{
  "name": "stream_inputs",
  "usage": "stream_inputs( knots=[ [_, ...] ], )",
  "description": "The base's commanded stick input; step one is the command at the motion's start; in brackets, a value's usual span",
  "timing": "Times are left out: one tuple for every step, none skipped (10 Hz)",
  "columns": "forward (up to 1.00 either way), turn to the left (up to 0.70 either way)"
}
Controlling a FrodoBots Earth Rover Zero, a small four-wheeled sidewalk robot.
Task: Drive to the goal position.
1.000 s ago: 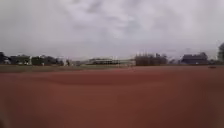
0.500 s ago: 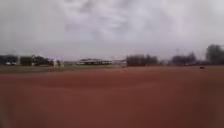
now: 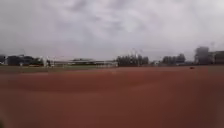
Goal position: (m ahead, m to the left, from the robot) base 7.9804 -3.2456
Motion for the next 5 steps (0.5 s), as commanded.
stream_inputs(
  knots=[
    [0.70,0.00],
    [0.70,0.00],
    [0.70,0.00],
    [0.70,0.00],
    [0.70,0.00]
  ],
)
